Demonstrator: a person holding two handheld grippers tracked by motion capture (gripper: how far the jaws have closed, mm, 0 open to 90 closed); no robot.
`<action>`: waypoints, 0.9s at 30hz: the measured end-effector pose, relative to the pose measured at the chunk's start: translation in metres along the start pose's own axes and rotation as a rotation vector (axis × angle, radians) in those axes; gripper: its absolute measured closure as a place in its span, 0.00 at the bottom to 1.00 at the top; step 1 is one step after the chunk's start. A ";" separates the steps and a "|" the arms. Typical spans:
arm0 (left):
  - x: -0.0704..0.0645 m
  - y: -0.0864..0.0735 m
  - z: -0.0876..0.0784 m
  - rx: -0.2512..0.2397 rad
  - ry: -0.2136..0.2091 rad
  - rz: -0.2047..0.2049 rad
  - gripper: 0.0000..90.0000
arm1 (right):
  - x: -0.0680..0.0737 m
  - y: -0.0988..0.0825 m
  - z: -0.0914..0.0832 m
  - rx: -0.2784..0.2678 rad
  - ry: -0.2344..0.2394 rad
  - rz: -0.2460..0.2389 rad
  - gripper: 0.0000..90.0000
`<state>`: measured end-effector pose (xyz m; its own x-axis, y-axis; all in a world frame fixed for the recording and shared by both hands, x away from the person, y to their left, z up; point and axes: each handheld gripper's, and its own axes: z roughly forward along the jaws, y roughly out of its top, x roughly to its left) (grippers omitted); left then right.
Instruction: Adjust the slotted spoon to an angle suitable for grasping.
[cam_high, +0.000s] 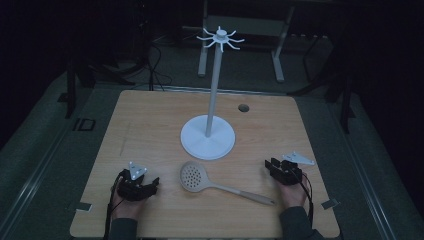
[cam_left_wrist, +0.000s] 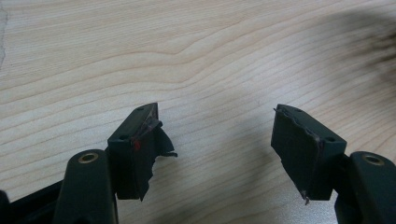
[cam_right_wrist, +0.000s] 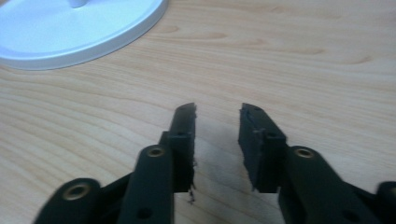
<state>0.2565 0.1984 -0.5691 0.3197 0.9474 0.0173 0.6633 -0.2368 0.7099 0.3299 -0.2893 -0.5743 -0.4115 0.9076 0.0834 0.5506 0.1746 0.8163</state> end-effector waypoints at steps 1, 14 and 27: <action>0.000 0.000 0.000 0.001 0.000 0.000 0.37 | 0.003 -0.001 -0.001 0.006 -0.004 -0.037 0.76; 0.000 0.000 0.000 0.003 0.000 -0.002 0.37 | 0.018 0.000 -0.011 0.025 0.098 -0.061 1.00; 0.001 0.000 0.001 0.008 0.005 -0.005 0.37 | 0.054 -0.004 -0.051 0.045 0.261 -0.264 1.00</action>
<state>0.2570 0.1993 -0.5699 0.3136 0.9494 0.0173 0.6699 -0.2341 0.7045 0.2686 -0.2606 -0.5446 -0.7114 0.7024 0.0211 0.4300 0.4113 0.8037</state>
